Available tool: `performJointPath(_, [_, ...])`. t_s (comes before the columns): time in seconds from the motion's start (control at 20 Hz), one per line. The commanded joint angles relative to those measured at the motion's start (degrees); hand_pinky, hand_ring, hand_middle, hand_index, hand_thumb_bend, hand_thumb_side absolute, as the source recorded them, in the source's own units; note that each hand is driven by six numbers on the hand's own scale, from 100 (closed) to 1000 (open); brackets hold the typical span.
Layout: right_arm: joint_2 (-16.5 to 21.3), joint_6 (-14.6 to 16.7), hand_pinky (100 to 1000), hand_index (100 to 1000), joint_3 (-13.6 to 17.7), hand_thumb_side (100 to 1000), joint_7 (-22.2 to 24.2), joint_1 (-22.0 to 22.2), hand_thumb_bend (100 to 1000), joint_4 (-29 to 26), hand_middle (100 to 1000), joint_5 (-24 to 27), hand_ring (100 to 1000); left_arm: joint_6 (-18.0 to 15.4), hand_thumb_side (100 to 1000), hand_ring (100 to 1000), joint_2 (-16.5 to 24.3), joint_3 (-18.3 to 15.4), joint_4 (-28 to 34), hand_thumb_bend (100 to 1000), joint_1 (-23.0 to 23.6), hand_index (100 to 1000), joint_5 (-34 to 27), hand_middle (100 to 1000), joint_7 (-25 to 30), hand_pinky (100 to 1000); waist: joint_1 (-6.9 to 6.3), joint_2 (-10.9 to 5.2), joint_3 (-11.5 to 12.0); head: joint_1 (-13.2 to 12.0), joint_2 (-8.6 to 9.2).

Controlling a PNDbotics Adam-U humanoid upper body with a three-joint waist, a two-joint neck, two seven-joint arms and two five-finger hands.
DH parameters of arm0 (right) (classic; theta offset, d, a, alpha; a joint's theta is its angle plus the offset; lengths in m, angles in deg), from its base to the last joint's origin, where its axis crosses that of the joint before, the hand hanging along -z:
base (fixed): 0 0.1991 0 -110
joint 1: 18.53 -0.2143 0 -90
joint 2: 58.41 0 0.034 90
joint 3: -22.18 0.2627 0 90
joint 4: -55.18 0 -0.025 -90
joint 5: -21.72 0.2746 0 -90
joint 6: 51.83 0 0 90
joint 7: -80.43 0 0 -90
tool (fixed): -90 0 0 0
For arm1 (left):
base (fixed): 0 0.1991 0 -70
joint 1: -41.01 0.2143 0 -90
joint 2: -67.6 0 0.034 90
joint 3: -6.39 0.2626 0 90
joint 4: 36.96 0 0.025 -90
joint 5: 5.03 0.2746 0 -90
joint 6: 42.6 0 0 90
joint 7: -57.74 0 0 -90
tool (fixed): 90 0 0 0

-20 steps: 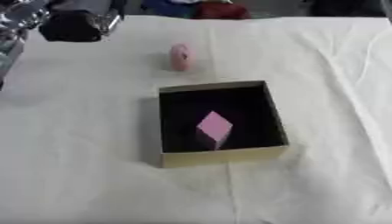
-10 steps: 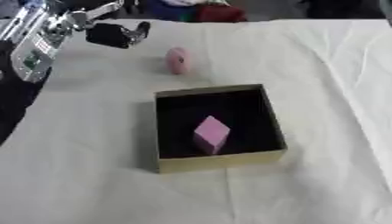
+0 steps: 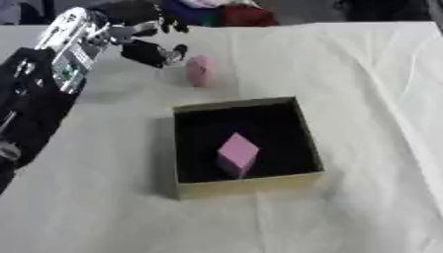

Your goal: Pick up objects on the table and place them in the box.

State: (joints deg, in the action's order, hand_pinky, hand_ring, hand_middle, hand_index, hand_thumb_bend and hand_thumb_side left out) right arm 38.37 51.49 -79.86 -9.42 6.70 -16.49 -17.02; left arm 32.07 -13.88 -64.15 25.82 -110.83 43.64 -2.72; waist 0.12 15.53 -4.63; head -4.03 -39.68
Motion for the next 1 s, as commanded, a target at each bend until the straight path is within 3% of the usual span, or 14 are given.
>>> performJointPath(0.05, [0.49,-0.2,846,766,0.86,878,-0.48,-0.92,100,-1.14,652,-0.46,789,-0.98,637,813,-0.07,-0.5,-0.62,100,-1.82,917,1.32,826,1.05,654,-0.09,-1.07,-0.13,-0.28,0.7])
performJointPath(0.1, [0.45,-0.26,846,765,0.94,878,-0.56,-0.85,100,-1.18,651,-0.5,788,-1.24,634,816,-0.29,-0.56,-0.94,100,-1.84,921,1.37,828,1.43,655,-0.14,-1.03,-0.17,-0.29,0.73])
performJointPath(0.25, [0.28,-0.47,846,764,1.12,877,-0.73,-0.68,100,-1.24,647,-0.49,784,-1.86,815,826,-0.63,-0.67,-1.58,168,-1.89,933,1.5,833,2.55,665,-0.21,-0.9,-0.27,-0.32,0.8])
performJointPath(0.75, [-0.2,-0.62,847,762,1.15,885,-0.59,-0.7,100,-1.29,641,-0.11,778,-2.51,796,839,-1.34,-0.69,-3.31,198,-1.95,946,4.71,838,2.84,671,-0.19,-0.24,-0.86,-0.56,1.48])
performJointPath(1.0, [-0.38,-0.66,847,761,1.21,892,-0.37,-0.82,100,-1.39,637,0.19,775,-1.42,724,846,-1.77,-1.01,-3.97,219,-2.02,956,9.31,839,0.07,675,-0.17,0.34,-1.49,-1.08,2.32])
